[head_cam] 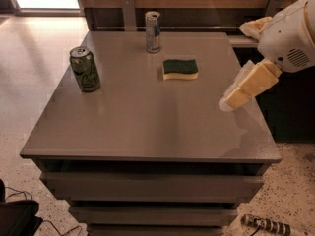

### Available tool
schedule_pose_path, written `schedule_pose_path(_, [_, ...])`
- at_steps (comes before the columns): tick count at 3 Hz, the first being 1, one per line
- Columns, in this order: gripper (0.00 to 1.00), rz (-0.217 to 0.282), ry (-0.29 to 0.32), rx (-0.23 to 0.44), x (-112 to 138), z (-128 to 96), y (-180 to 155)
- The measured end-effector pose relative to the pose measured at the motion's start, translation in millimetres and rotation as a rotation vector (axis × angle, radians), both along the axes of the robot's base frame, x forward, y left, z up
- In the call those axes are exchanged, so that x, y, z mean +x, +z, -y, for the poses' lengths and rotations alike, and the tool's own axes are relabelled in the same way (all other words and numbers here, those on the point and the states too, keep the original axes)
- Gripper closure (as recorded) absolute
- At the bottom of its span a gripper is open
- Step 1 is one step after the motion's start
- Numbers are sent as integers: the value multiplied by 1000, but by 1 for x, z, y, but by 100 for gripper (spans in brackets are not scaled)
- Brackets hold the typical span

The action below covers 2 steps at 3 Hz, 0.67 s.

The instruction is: Knock green can over

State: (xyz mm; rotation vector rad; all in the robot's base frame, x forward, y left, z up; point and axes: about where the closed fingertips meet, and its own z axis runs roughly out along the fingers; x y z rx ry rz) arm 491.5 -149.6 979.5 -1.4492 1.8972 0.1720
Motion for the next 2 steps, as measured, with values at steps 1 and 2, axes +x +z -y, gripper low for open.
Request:
schedule_pose_path(1, [0, 71, 74, 193, 24, -43, 0])
schedule_pose_path(2, [0, 89, 146, 362, 43, -84, -3])
